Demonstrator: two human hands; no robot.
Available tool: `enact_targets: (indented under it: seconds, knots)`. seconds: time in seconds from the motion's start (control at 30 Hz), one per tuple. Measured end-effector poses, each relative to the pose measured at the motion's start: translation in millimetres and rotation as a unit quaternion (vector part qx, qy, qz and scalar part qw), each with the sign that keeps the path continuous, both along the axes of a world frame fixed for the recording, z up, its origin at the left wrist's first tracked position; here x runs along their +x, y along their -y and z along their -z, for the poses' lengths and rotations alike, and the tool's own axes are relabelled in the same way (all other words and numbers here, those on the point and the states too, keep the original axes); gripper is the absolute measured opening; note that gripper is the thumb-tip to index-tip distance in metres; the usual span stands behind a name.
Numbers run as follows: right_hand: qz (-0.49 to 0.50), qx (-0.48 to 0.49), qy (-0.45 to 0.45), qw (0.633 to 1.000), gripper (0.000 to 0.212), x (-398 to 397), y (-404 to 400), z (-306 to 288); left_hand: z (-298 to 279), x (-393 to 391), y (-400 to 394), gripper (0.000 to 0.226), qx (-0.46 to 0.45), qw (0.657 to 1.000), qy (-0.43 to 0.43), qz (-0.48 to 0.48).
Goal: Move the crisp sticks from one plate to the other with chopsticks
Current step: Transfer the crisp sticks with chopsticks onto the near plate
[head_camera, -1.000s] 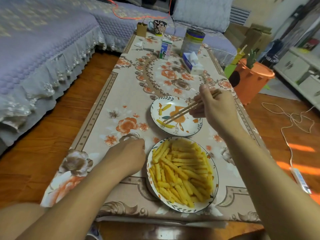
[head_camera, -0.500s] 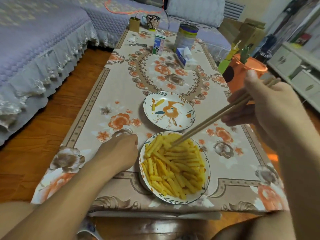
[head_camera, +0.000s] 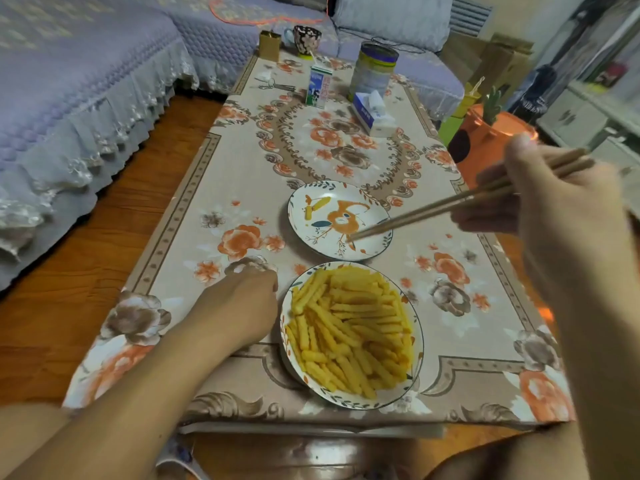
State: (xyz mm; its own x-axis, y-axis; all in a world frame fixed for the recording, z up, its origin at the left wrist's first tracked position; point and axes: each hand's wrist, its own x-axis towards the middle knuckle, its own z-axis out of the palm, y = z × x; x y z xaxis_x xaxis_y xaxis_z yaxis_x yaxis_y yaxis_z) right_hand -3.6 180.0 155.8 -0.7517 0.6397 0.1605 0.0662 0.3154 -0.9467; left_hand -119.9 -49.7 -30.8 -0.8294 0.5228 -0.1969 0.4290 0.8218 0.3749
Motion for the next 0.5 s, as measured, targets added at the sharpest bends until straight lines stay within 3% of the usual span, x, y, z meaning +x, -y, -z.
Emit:
enact_targets:
  seconds: [0.27, 0.43, 0.5]
  knots:
    - [0.017, 0.065, 0.012, 0.998, 0.039, -111, 19, 75, 1, -6, -3, 0.014, -0.005, 1.0, 0.0, -0.003]
    - [-0.001, 0.163, 0.025, 0.986, 0.052, -136, 35, 90, 0, -9, -2, 0.014, -0.005, 1.0, 0.008, 0.003]
    - [0.008, 0.162, 0.033, 0.986, 0.053, -133, 33, 87, 0, -9, -2, 0.015, 0.0, 1.0, 0.009, 0.003]
